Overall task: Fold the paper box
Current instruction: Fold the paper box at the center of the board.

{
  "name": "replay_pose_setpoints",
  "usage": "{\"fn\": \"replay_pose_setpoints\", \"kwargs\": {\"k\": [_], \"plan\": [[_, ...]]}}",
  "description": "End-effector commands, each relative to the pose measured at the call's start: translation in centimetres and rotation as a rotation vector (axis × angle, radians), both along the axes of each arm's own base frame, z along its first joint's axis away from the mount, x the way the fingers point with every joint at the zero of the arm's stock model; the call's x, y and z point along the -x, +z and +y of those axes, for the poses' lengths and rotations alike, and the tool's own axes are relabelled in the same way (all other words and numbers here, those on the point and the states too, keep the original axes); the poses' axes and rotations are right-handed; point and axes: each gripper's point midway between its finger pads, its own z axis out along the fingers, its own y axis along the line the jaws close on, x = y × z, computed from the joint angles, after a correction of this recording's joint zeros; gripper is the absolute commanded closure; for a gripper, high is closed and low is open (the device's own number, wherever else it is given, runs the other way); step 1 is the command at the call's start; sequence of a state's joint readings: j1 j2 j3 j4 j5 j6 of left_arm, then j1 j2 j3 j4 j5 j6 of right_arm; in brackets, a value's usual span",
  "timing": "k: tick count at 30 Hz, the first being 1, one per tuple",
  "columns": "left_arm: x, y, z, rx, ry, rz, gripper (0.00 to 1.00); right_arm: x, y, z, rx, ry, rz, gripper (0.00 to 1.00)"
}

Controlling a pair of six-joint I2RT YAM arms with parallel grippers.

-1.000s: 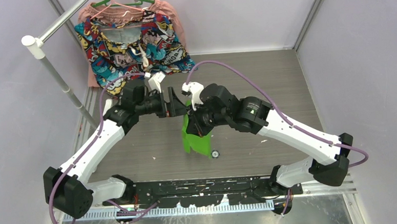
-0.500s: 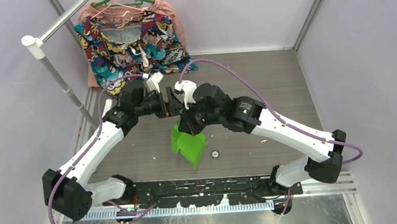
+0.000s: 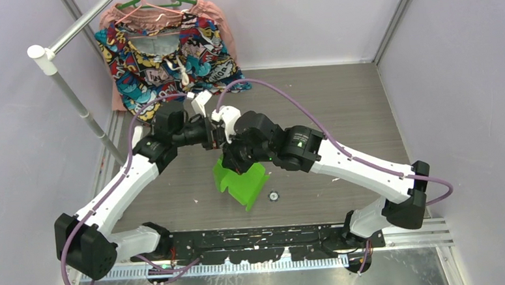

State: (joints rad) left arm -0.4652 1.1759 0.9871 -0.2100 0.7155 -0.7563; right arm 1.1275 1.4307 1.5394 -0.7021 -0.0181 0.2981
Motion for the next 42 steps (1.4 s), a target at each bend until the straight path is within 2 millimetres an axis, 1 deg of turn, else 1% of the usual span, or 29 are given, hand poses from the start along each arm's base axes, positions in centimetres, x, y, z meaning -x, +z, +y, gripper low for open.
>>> {"fn": "replay_pose_setpoints", "kwargs": {"k": [1, 8, 15, 17, 27, 35, 39, 42], "plan": [[0.5, 3.1, -1.3, 0.088, -0.078, -0.062, 0.15, -1.3, 2.5, 1.3, -0.047, -0.014, -0.108, 0.99], [1.1, 3.3, -2.1, 0.134, -0.131, -0.054, 0.15, -2.0, 1.2, 1.4, 0.017, -0.021, -0.15, 0.99], [1.7, 3.0, -2.4, 0.148, -0.18, -0.025, 0.15, -2.9, -0.3, 1.0, 0.096, -0.026, -0.204, 0.99], [1.7, 3.3, -2.6, 0.163, -0.191, -0.04, 0.15, -3.1, -0.7, 0.8, 0.113, -0.028, -0.223, 0.99], [2.2, 3.1, -2.9, 0.186, -0.236, -0.018, 0.15, -4.6, -1.8, 0.2, 0.184, -0.029, -0.32, 0.99], [2.4, 3.1, -3.1, 0.193, -0.255, -0.01, 0.15, -5.5, -2.5, 0.0, 0.222, -0.057, -0.352, 0.99], [1.9, 2.0, -3.2, 0.172, -0.226, 0.009, 0.16, -5.5, -3.4, 0.0, 0.239, -0.063, -0.332, 0.99], [0.9, 0.2, -3.0, 0.132, -0.175, 0.037, 0.16, -5.6, -4.3, 0.0, 0.232, -0.082, -0.3, 0.99]]}}
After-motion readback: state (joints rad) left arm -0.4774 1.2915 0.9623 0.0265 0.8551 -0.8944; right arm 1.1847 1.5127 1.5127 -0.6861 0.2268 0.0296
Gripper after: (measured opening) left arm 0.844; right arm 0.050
